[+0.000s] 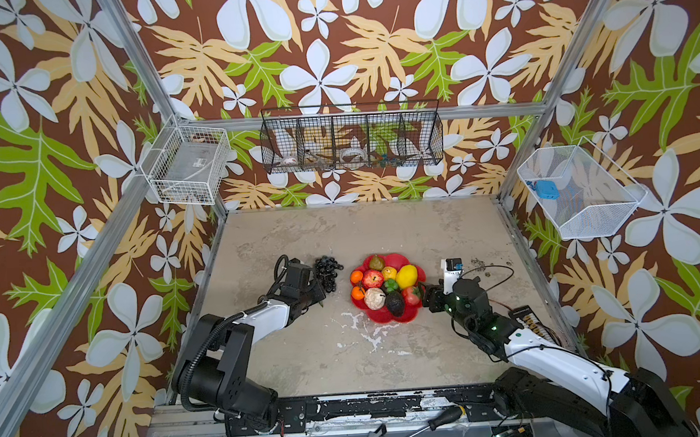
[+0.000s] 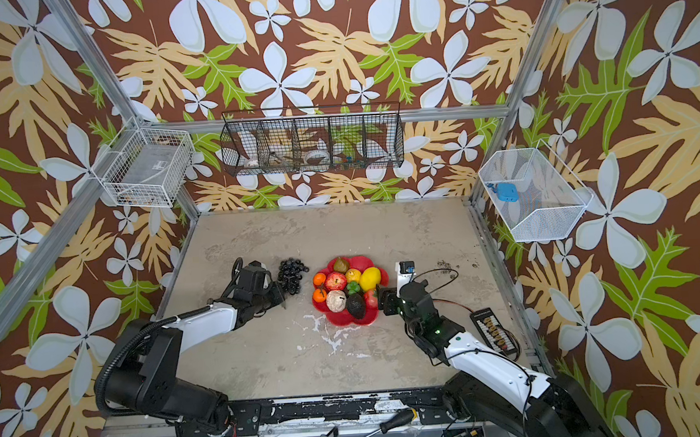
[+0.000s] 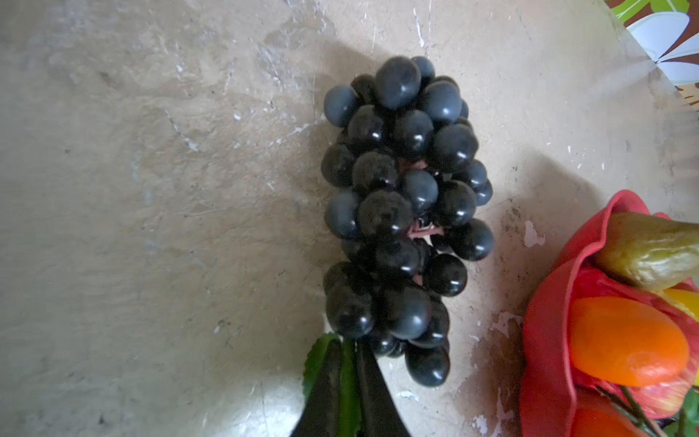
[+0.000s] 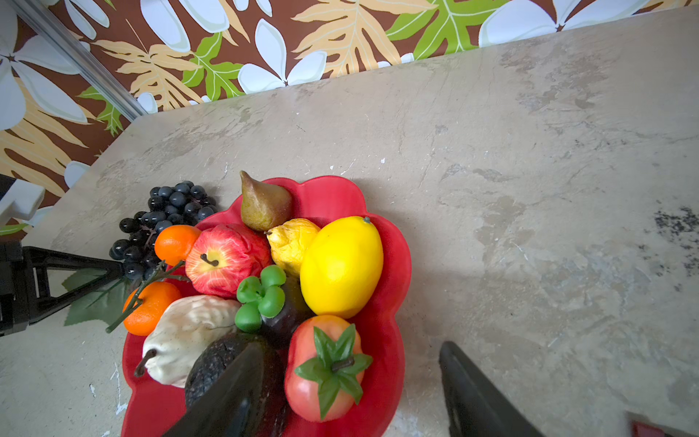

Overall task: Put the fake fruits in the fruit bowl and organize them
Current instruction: 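Lift the dark grapes and carry them toward the red plate with the left gripper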

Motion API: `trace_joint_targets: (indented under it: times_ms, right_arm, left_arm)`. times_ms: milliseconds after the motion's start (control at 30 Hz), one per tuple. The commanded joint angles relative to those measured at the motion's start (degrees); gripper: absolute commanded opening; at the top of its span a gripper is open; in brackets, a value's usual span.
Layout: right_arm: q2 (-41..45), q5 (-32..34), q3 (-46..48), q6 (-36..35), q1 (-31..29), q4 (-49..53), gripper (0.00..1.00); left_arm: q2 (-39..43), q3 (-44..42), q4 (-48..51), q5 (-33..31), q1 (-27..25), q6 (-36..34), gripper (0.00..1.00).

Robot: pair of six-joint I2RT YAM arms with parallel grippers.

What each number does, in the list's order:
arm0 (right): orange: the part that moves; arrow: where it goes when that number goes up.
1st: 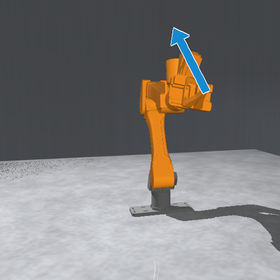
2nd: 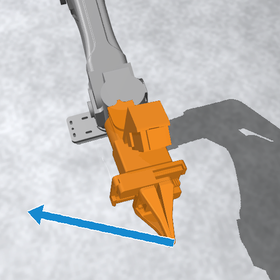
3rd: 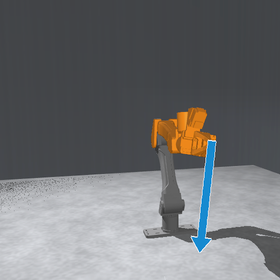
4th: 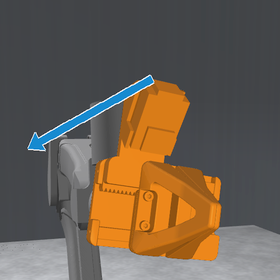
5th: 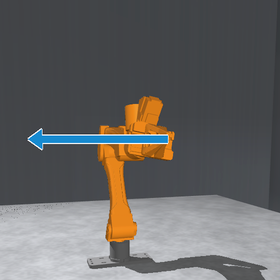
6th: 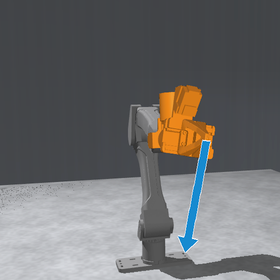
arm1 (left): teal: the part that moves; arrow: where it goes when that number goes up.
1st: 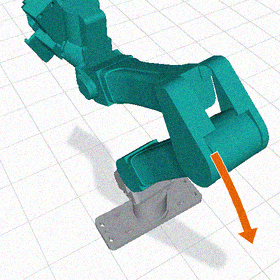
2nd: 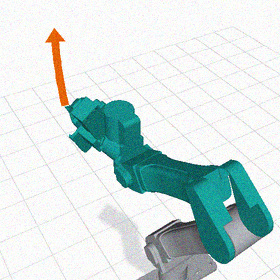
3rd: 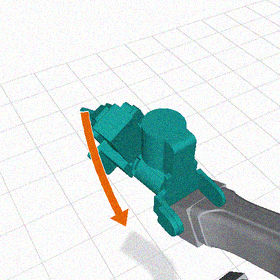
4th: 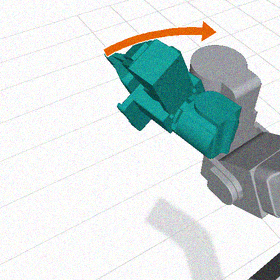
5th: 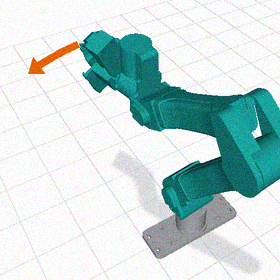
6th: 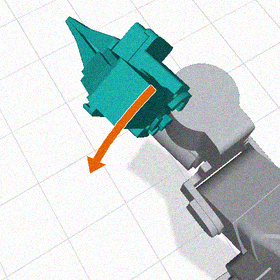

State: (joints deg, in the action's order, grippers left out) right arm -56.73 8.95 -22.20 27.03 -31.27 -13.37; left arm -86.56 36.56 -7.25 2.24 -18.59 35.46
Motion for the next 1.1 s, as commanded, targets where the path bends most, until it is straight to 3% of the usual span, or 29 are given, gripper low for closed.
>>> trace_joint_targets:
  times_ms: [0,467,700,1067]
  right_arm:
    - [-0.2,0.1,-0.5,0.5,-0.1,-0.8,0.73]
    - [-0.6,-0.1,-0.7,0.4,0.0,-0.8,0.73]
    - [-0.4,0.0,-0.6,0.4,0.0,-0.6,0.73]
    - [-0.3,-0.2,-0.7,0.5,-0.1,-0.7,0.73]
  left_arm:
    - [0.0,-0.4,-1.2,1.7,-0.3,-1.4,0.21]
    - [0.4,0.0,-1.8,-5.8,-6.4,-7.4,0.31]
    - [-4.6,3.8,1.4,-10.3,-7.5,-9.4,0.39]
    - [-6.0,5.1,4.7,-17.3,-8.1,-9.9,0.27]
